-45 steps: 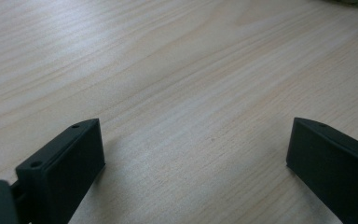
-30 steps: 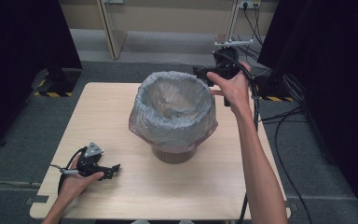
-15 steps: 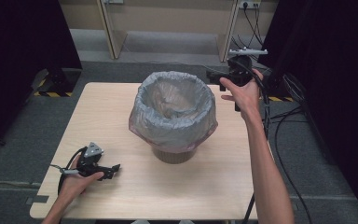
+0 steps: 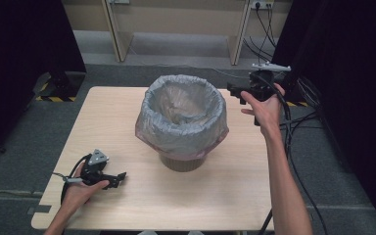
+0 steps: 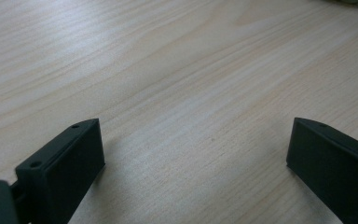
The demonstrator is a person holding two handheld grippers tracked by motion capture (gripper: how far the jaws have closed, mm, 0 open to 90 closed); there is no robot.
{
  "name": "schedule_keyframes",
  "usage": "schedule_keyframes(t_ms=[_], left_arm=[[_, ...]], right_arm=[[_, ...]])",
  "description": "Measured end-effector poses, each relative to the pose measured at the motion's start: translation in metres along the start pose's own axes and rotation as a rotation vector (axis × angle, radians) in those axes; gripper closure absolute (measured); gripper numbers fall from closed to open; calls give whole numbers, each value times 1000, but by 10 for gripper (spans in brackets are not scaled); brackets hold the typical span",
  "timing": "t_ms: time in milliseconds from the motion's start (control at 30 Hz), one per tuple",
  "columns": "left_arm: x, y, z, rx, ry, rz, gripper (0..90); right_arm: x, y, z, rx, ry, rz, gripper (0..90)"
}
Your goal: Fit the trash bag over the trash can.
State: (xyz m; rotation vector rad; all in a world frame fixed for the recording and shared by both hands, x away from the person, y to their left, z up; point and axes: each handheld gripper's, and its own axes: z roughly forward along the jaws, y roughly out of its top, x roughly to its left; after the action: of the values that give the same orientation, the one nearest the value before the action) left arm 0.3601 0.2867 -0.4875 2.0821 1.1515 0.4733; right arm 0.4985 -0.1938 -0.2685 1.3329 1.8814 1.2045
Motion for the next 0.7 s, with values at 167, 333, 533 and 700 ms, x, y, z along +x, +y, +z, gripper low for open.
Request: schedule_keyframes(t_ms=[167,333,533,700], left_arm=[[0,0,0,0,0,0,29],[0,0,0,0,0,0,29],[0,0,0,0,-1,0,29],[0,0,0,0,-1,0,29]], right_arm=[[-6,-12,4,7,-13,3,145],[-8,-22,6,13,-22,-1,146],[-11,-37,11,25,-32,1,146],[-13,-49,16,30,-32,2,147]])
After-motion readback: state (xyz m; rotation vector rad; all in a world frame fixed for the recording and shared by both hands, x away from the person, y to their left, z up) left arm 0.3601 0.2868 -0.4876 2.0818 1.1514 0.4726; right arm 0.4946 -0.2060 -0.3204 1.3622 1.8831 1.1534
